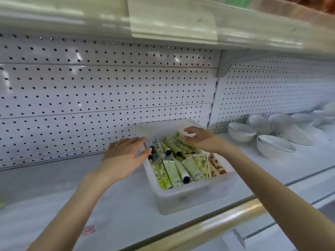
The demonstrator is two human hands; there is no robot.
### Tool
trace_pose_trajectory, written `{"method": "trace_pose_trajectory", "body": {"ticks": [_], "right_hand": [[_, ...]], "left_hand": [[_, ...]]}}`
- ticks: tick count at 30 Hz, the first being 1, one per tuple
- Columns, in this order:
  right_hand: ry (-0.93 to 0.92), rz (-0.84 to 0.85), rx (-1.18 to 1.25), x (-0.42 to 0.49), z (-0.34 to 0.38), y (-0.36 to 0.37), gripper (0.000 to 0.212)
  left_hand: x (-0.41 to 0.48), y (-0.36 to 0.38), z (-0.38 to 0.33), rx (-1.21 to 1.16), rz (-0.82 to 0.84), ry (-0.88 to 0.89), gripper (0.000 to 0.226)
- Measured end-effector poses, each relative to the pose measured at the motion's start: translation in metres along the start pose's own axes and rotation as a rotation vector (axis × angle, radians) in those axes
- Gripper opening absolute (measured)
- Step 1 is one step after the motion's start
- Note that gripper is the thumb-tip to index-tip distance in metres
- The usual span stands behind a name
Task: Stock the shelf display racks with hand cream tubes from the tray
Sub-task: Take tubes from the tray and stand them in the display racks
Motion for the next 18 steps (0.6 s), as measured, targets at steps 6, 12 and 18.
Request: {"method": "trace_pose_trajectory", "body": {"ticks": [6, 12, 18], "right_hand": [[0.045, 0.133, -0.036, 0.064, -0.036, 0.012, 0.052], [0.095, 0.180, -0.259, 0.091, -0.077, 0.041, 0.034], [0.131, 0.170, -0.309, 0.095, -0.095, 0.045, 0.009]], "left_hand": [[0.020, 0.006, -0.005, -0.053, 0.005, -0.037, 0.061], [0.031, 0.009, -0.019, -0.116, 0.010, -0.031, 0.064], [0.042, 0.011, -0.030, -0.203, -0.005, -0.022, 0.063]]}}
Point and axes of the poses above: each hand's wrist, its own x-axis towards the middle knuckle, its own y-axis out of the palm, z = x × y, the point moved 8 cm from there along x, towards the middle knuckle, and after that the axes turned 15 degrees about -y, right-handed, at the moved point
